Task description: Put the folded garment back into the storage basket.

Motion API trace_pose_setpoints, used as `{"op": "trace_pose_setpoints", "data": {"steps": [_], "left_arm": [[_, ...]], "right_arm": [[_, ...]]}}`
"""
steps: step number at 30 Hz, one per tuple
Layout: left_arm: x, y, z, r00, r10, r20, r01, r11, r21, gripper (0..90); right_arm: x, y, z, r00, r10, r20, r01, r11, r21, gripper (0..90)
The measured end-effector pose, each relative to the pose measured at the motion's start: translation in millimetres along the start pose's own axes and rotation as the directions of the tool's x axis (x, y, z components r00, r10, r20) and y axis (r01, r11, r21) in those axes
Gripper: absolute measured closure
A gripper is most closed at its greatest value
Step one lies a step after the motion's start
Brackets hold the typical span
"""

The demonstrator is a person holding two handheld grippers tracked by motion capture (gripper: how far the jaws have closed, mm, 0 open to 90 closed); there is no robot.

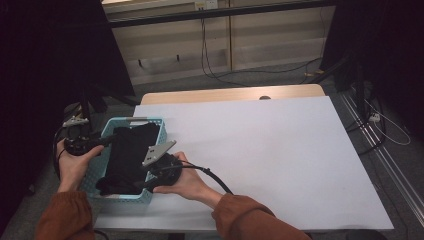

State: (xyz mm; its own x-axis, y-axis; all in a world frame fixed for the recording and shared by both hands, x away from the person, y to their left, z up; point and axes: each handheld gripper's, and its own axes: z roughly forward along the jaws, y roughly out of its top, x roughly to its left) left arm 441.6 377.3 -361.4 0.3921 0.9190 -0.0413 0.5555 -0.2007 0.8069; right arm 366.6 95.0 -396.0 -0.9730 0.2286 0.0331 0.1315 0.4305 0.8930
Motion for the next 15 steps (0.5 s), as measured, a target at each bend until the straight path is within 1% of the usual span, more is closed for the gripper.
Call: {"op": "trace_pose_setpoints", "data": {"steps": [1, 3, 4, 5, 7, 9, 10, 12, 14, 15], "left_arm": [[-3.3, -3.1, -3.8, 0.9999, -0.001, 0.010, 0.001, 1.0000, -0.006, 32.3], [-8.2, -8.9, -7.9, 1.0000, 0.004, 0.008, -0.004, 0.9999, -0.016, 31.8], [-10.8, -11.4, -8.9, 0.9998, 0.010, 0.016, -0.010, 0.9999, -0.009, 31.4], [-13.4, -13.8, -10.4, 0.9997, 0.020, 0.013, -0.020, 0.9997, -0.012, 31.0], [-18.7, -19.6, -13.5, 0.9996, 0.013, 0.026, -0.012, 0.9995, -0.028, 30.8], [-23.9, -24.4, -14.9, 0.9992, 0.029, 0.026, -0.028, 0.9993, -0.026, 31.0], [-26.4, -26.4, -16.3, 0.9991, 0.031, 0.028, -0.030, 0.9993, -0.022, 31.0], [-29.5, -29.1, -20.4, 0.9993, 0.026, 0.025, -0.025, 0.9992, -0.033, 30.9], [-33.0, -32.5, -25.9, 0.9989, 0.029, 0.036, -0.027, 0.9988, -0.041, 31.0], [-34.6, -34.2, -28.6, 0.9988, 0.038, 0.032, -0.037, 0.9986, -0.038, 30.9]], "right_arm": [[-0.3, -1.9, -2.5, 1.0000, 0.002, 0.002, -0.002, 1.000, -0.001, 46.0], [-0.4, -7.9, -9.6, 0.9999, 0.006, 0.013, -0.005, 1.000, -0.004, 46.0], [-0.4, -11.1, -13.4, 0.9998, 0.012, 0.017, -0.012, 1.000, -0.006, 46.0], [-0.8, -14.2, -16.9, 0.9996, 0.014, 0.023, -0.014, 1.000, -0.004, 46.0], [-1.8, -20.2, -24.1, 0.9989, 0.019, 0.043, -0.019, 1.000, -0.001, 45.8], [-3.3, -26.4, -31.6, 0.9978, 0.037, 0.055, -0.037, 0.999, -0.005, 45.6], [-3.7, -29.4, -35.1, 0.9974, 0.036, 0.063, -0.035, 0.999, -0.003, 45.5], [-4.5, -35.7, -42.5, 0.9961, 0.044, 0.076, -0.044, 0.999, -0.001, 45.1], [-4.1, -41.6, -49.6, 0.9950, 0.055, 0.084, -0.054, 0.999, -0.005, 44.7], [-3.8, -44.0, -52.1, 0.9946, 0.057, 0.086, -0.057, 0.998, -0.007, 44.5]]}}
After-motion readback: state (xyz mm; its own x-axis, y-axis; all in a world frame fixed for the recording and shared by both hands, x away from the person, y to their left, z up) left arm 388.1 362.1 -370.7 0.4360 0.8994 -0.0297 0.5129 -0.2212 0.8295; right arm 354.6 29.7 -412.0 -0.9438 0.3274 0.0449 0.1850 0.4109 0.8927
